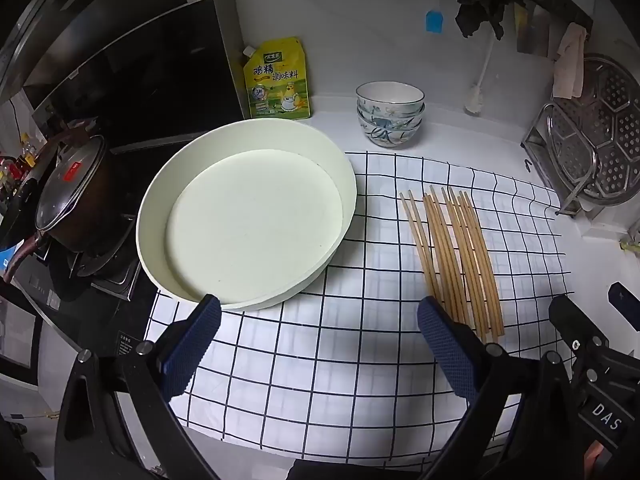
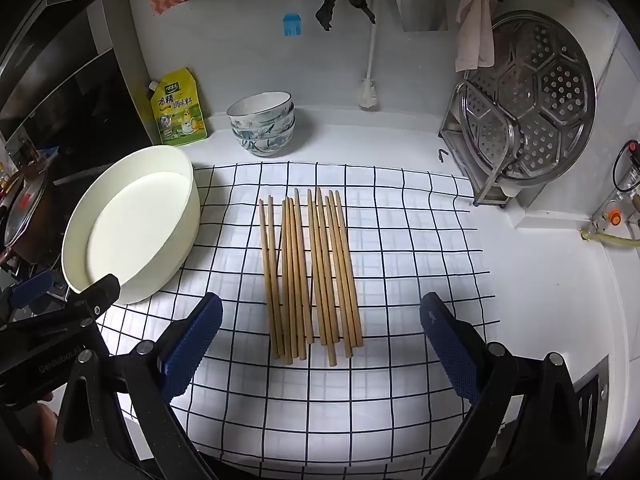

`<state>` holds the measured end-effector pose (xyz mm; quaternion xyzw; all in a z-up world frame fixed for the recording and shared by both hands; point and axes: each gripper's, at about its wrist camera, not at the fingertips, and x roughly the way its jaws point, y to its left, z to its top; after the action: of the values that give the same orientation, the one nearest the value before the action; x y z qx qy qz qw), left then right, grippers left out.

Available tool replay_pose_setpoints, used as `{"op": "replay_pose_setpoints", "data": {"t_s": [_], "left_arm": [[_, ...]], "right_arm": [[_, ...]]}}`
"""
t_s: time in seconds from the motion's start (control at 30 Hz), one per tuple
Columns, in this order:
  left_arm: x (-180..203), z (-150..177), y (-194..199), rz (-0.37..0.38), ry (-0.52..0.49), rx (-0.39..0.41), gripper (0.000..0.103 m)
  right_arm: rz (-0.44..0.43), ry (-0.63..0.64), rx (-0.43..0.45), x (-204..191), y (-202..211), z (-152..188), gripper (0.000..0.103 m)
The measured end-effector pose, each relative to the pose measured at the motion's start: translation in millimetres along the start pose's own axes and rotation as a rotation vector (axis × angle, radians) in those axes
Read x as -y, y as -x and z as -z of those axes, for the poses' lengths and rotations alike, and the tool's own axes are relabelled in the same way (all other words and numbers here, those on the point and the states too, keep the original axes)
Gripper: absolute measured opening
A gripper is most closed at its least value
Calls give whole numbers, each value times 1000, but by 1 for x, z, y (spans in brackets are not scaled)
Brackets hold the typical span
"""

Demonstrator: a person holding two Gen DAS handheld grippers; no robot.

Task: Organize utensils

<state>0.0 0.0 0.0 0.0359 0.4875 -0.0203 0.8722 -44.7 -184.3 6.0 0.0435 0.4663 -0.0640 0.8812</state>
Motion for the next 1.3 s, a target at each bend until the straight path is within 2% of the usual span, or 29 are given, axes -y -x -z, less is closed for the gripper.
{"op": "replay_pose_setpoints", "data": {"t_s": [1.3], "left_arm": [[-1,-4,3,4,7,29,96]], "right_arm": [[3,8,9,0,0,-5,95]]}}
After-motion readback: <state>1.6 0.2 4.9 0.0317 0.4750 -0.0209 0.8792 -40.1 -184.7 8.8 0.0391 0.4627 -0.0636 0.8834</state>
